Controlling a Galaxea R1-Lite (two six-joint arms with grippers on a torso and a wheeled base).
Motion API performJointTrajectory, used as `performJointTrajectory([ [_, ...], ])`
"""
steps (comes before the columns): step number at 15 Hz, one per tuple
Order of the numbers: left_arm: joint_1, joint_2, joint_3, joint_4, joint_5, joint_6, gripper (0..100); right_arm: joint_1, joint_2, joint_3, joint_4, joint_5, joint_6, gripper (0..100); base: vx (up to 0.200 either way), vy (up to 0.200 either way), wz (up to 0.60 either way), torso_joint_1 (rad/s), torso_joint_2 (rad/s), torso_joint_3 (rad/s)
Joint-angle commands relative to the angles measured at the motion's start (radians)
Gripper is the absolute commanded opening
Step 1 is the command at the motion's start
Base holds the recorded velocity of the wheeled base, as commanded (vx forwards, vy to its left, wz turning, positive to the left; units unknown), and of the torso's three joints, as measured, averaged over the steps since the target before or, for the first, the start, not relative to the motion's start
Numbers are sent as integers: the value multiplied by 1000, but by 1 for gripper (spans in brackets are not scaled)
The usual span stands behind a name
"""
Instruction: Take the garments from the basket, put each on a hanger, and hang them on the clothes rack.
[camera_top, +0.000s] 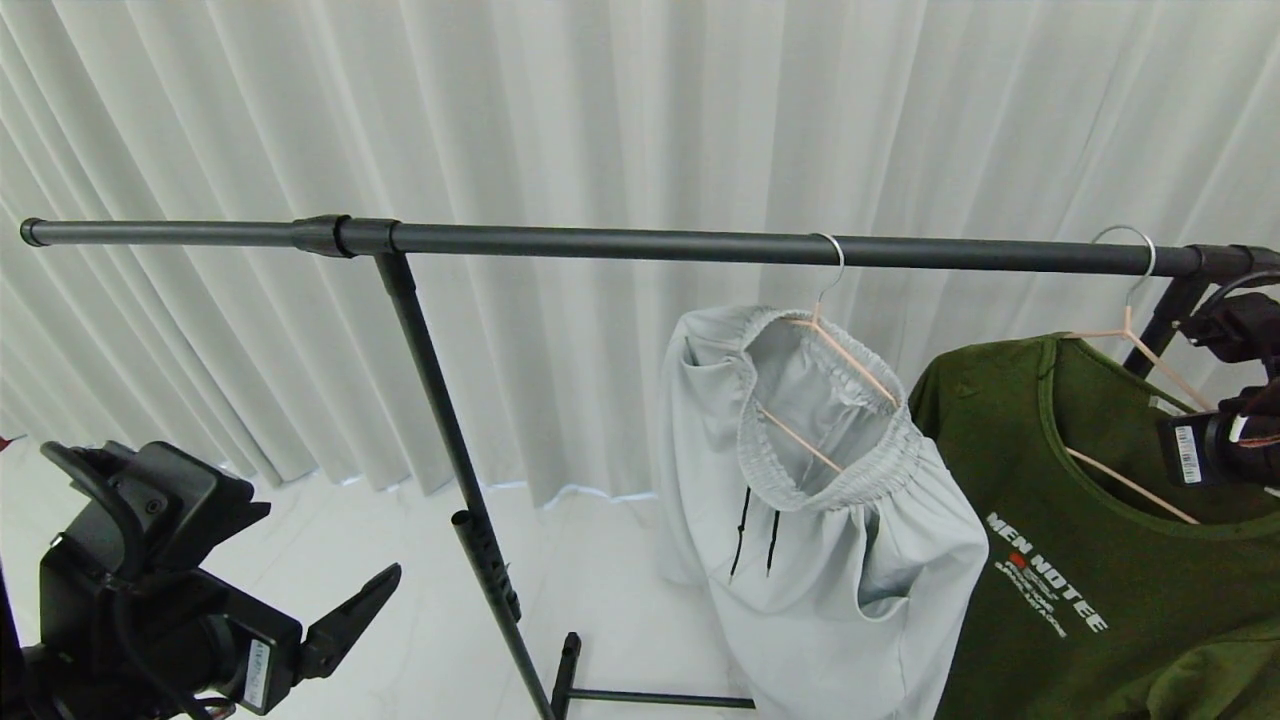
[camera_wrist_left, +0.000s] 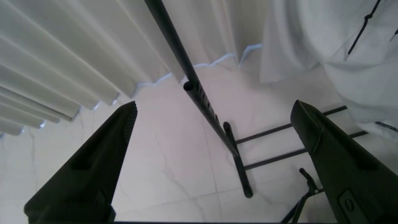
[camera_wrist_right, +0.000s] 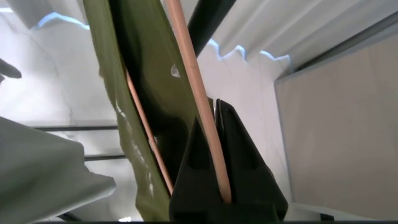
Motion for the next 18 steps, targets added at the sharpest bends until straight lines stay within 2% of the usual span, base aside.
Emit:
performJointTrajectory([
  [1,-1,0,0,-1,0,0,100,1,-2,3,-2,0,2,100,0,0,0,0,0,0],
  [5,16,-6,-5,-1,3,-2,100,5,-63,14,-6,2,8,100,0,0,0,0,0,0],
  [8,26,-56,1,-1,26,0,100,7,-193,44,-8,19,11,100,0,0,0,0,0,0],
  [10,26,-70,-2,-1,129,-2,100,8,-305,83,-8,69,14,100,-200,0,0,0,2,5],
  [11,26,-81,0,-1,152,-2,100,7,-350,100,-8,83,14,100,-200,0,0,7,7,-7],
  [16,26,-198,67,-1,200,1,100,4,-571,222,-5,95,11,100,-200,0,0,-2,1,2],
  [18,26,-257,92,1,253,3,100,2,-672,287,6,92,9,100,-200,0,0,2,-2,5],
])
